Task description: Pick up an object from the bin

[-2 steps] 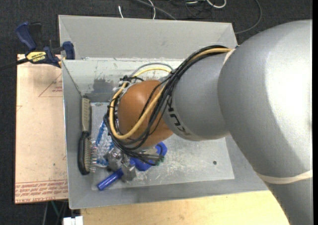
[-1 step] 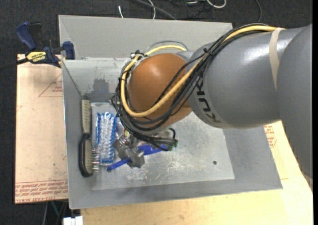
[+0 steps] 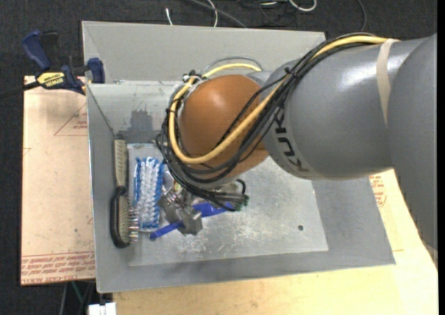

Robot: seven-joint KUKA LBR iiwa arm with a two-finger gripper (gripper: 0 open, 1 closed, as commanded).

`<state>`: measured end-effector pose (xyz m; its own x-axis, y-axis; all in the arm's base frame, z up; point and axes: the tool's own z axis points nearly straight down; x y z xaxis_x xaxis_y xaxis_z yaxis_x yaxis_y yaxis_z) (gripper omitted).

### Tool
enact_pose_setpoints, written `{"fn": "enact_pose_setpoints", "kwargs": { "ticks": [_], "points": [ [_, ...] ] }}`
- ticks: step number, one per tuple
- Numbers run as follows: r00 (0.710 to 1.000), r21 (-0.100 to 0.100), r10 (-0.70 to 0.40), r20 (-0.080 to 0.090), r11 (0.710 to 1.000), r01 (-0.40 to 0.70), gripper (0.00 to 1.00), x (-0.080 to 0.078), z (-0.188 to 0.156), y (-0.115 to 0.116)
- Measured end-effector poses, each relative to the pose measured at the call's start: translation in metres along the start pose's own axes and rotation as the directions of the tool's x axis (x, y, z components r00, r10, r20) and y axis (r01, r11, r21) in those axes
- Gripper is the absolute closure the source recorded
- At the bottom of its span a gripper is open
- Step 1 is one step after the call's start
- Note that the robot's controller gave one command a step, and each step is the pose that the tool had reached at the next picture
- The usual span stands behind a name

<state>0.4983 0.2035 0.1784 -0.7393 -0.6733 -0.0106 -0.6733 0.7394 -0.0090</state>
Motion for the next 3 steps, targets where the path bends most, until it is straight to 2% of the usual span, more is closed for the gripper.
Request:
{"fn": "enact_pose_setpoints", "kwargs": {
  "ticks": [1,2,3],
  "points": [
    [0.966,0.002,-0.26,0.004,0.966,0.26,1.0,0.002,-0.023,-0.025],
    [1.0,-0.002,-0.025,0.001,1.0,0.025,1.0,0.003,-0.013,-0.005],
    [0.984,0.003,-0.179,0.007,0.984,0.179,1.0,-0.005,-0.006,-0.038]
  ]
}}
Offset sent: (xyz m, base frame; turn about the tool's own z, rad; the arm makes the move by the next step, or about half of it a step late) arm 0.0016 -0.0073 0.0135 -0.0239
